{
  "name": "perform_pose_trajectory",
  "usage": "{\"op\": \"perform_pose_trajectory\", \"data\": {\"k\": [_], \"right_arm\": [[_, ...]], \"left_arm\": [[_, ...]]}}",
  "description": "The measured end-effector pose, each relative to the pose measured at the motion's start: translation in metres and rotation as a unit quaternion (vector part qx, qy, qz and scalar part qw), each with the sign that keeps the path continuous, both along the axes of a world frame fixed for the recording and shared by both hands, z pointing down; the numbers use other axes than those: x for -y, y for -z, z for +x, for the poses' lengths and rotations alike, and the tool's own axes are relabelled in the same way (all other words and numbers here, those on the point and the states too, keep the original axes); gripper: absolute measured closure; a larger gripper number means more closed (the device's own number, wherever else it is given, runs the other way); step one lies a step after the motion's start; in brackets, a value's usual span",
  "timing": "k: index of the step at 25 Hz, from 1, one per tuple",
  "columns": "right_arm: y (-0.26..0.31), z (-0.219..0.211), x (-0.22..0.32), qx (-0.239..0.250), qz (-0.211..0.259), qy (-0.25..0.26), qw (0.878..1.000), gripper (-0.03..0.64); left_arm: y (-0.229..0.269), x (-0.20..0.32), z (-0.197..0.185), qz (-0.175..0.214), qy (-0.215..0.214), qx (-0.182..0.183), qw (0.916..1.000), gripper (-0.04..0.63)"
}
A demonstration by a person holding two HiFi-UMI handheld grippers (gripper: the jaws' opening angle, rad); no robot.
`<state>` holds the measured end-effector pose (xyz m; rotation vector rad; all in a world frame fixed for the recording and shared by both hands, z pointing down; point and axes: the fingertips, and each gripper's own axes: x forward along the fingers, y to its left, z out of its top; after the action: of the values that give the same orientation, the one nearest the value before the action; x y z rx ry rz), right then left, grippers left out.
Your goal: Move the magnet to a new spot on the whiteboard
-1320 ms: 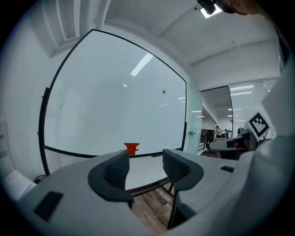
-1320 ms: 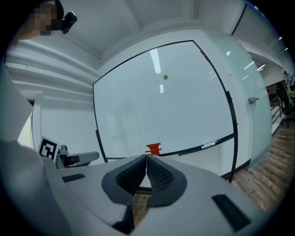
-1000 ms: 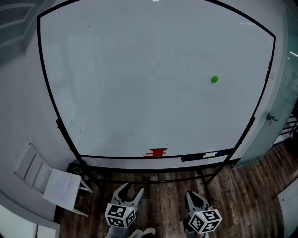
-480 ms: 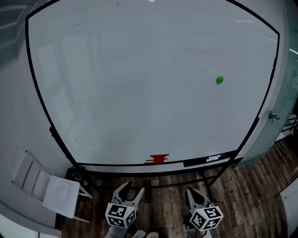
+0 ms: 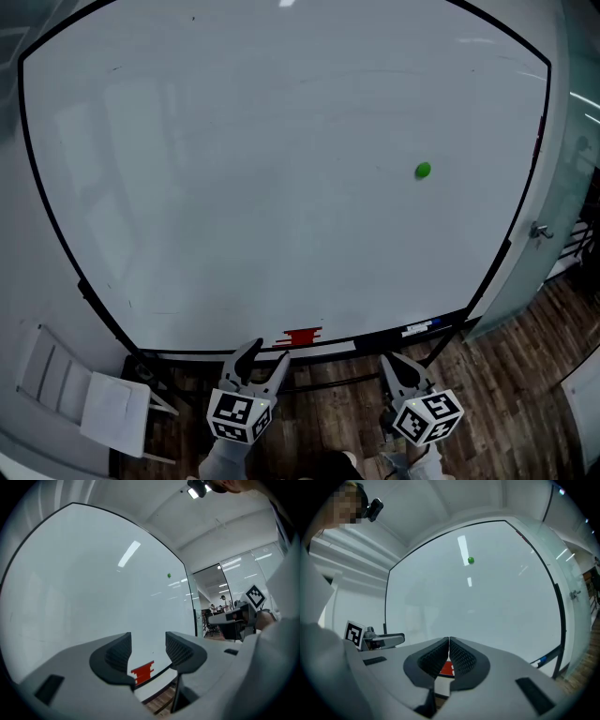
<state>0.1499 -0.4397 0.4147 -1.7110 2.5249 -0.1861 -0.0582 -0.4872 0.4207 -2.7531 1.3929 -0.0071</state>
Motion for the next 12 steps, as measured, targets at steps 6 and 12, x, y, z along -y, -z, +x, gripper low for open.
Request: {"op": "perform_pose_trajectory", "data": {"k": [6,12], "right_arm": [[0.056,0.040,0.037,-0.016,0.045,-0.007,0.999,0.589],[0.099,0.087,0.061,-0.005,0.083,-0.021,0.996,0.589]], "left_arm": [[0.049,0.036,0.053,0.043,-0.038,0.005,0.9983,0.372],[0.105,0.059,0.107,0.099,-0.065,0.015,0.9928,0.372]]}}
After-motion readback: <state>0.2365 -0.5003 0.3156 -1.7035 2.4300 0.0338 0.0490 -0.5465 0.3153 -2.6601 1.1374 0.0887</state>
